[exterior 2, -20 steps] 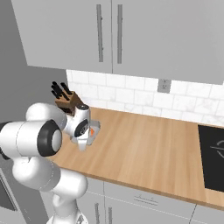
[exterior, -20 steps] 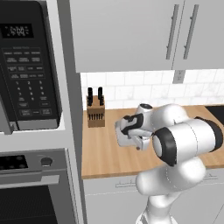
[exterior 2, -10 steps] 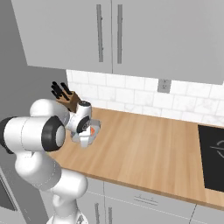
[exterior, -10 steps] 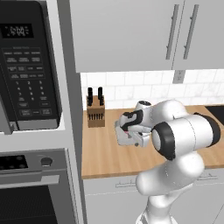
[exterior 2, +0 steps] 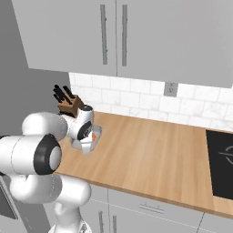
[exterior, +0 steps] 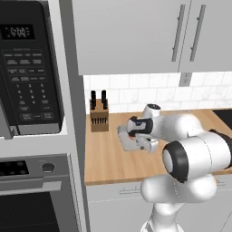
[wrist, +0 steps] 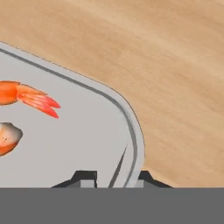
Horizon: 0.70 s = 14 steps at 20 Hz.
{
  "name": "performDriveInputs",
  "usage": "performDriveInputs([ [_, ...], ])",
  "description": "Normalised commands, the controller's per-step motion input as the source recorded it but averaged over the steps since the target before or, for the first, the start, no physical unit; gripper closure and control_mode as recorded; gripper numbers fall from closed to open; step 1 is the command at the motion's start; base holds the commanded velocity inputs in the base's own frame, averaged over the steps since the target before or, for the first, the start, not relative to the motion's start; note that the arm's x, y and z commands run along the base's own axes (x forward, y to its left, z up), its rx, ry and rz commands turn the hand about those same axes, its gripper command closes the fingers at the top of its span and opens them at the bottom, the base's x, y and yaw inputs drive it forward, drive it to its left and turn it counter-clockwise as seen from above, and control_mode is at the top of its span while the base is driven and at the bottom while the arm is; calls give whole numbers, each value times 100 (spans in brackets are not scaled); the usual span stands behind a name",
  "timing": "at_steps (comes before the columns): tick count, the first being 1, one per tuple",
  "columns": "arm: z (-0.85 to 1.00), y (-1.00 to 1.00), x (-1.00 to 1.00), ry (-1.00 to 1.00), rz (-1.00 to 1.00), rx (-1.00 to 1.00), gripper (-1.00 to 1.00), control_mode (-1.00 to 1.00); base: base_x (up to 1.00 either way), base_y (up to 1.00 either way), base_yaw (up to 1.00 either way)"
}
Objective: Take the meat container that has the shrimp and place it on the second highest rack of the freezer. Then take the vegetable container that has the broccoli and eggplant and place it on the highest rack of the freezer.
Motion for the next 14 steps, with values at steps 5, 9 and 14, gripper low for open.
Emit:
performDriveInputs([
  [5, 74, -39, -53, -6, -13, 0, 100, -100, 0, 0, 0],
  [9, 96, -51, -62, 0, -15, 3, 100, -100, 0, 0, 0],
  [14, 79, -17, -98, 0, -1, 0, 100, -100, 0, 0, 0],
])
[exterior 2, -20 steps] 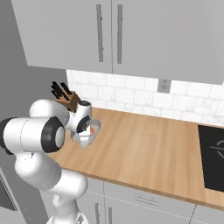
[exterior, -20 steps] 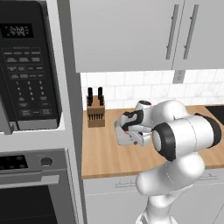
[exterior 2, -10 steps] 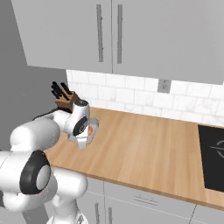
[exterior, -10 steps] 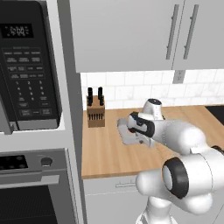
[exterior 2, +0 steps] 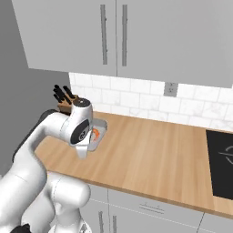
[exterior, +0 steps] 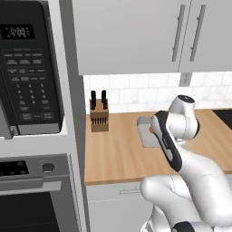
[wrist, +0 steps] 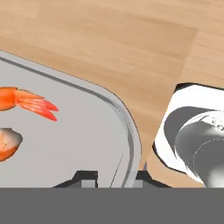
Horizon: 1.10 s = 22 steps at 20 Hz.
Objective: Take the meat container that has the shrimp and place it on the second highest rack of the freezer. Then take the vegetable container that has the broccoli and eggplant and place it on the highest rack of the freezer.
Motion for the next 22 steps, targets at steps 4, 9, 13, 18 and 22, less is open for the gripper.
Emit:
performDriveInputs([
  [4, 80, 0, -98, -3, 0, 0, 100, -100, 0, 0, 0],
  [9, 88, 0, -64, -7, 0, 0, 100, -100, 0, 0, 0],
  [13, 49, 0, -48, -6, 0, 0, 100, 100, -21, 0, 0],
  [18, 0, 0, 0, 0, 0, 0, 100, 100, -93, 4, 0],
  [22, 0, 0, 0, 0, 0, 0, 100, 100, -91, 39, 0],
])
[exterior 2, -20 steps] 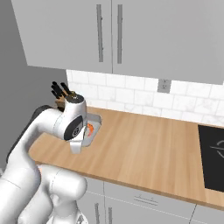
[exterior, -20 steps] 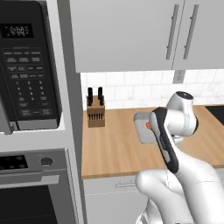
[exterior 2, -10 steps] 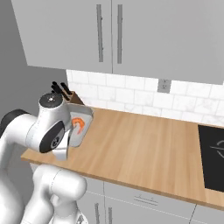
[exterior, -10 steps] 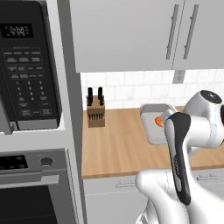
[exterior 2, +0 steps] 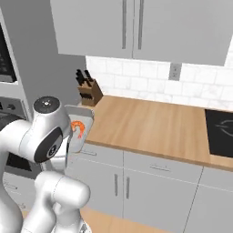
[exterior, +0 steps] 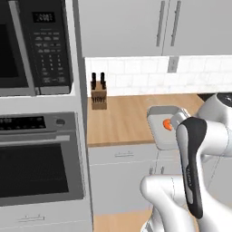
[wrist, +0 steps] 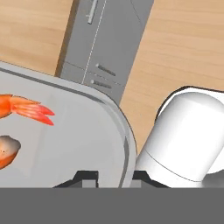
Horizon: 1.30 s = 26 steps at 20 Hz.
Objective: Take the meat container that has the shrimp and place it on the second highest rack of the freezer. Then take the vegetable container that has the broccoli and eggplant and place it on the highest rack of the freezer.
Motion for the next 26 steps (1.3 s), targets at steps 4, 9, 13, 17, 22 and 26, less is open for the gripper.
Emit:
performDriveInputs([
  [4, 0, 0, 0, 0, 0, 0, 100, 100, -68, 92, 0],
  [9, 0, 0, 0, 0, 0, 0, 100, 100, -18, 100, 0],
  [13, 0, 0, 0, 0, 0, 0, 100, 100, -5, 100, 0],
  [17, 0, 0, 0, 0, 0, 0, 100, 100, -4, 100, -2],
  [22, 0, 0, 0, 0, 0, 0, 100, 100, -6, 100, -2],
  [26, 0, 0, 0, 0, 0, 0, 100, 100, 0, 100, -2],
])
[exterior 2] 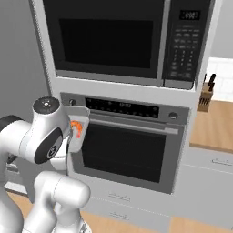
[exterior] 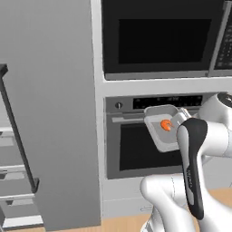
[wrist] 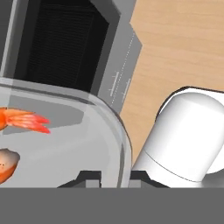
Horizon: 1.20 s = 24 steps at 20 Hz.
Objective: Take the meat container that has the shrimp and place it on the second highest rack of the freezer. Then take the vegetable container that has the broccoli and eggplant and place it on the highest rack of the freezer.
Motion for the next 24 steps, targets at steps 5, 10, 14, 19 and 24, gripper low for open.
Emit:
performDriveInputs([
  [5, 0, 0, 0, 0, 0, 0, 100, 100, 0, 100, 0],
  [10, 0, 0, 0, 0, 0, 0, 100, 100, 0, 100, -2],
  [14, 0, 0, 0, 0, 0, 0, 100, 100, 2, 100, -6],
  [19, 0, 0, 0, 0, 0, 0, 100, 100, 6, 100, -12],
  [24, 0, 0, 0, 0, 0, 0, 100, 100, 13, 63, -11],
])
